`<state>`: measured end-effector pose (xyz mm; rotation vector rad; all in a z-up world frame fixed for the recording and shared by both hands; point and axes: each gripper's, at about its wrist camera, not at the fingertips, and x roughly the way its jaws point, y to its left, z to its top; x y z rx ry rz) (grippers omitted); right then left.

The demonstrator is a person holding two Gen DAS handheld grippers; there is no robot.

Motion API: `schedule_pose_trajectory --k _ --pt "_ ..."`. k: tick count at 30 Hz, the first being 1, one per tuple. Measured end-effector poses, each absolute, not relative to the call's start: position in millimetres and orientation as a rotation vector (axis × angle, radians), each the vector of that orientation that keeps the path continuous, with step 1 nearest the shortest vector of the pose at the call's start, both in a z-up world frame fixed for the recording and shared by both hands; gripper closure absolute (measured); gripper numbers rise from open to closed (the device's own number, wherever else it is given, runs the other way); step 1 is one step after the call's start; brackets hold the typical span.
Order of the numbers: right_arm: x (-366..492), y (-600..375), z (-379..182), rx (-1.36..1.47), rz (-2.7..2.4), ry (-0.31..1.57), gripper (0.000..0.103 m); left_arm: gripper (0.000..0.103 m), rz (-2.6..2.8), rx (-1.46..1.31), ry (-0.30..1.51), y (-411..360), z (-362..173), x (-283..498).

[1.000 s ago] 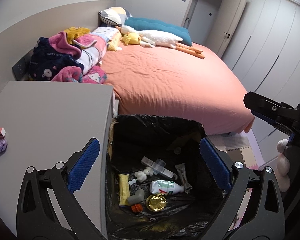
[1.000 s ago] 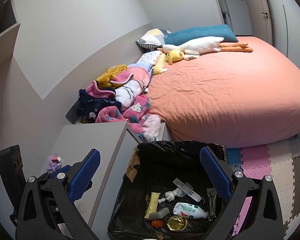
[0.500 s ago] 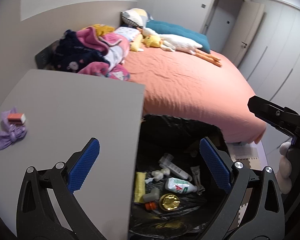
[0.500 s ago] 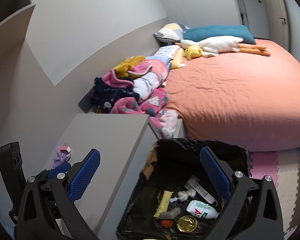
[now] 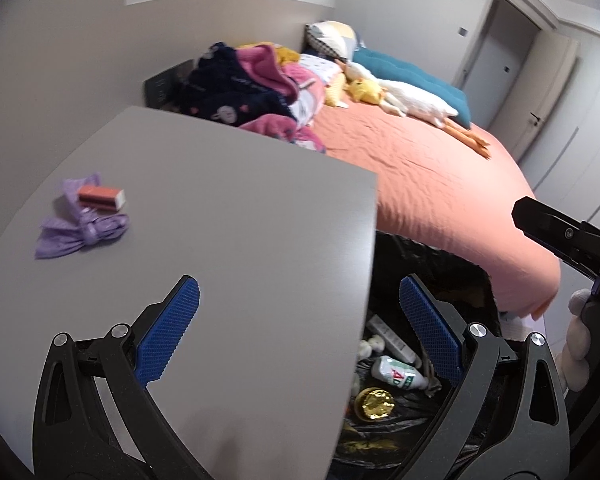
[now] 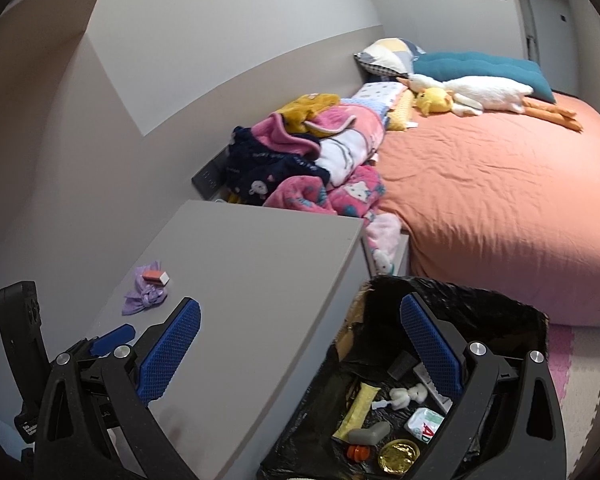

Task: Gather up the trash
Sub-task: 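Move both open tools over the desk toward the purple bag and pink box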

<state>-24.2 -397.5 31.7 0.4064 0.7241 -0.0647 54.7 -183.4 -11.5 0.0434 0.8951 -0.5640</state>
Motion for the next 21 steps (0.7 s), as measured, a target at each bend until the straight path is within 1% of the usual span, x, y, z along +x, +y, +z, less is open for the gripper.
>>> schedule_pose_trajectory --k 21 --pt "59.3 -317.0 3.1 0.324 0.106 0.809 0.003 0.007 -0.370 -0.034 0.931 -100.4 -39.7 106.0"
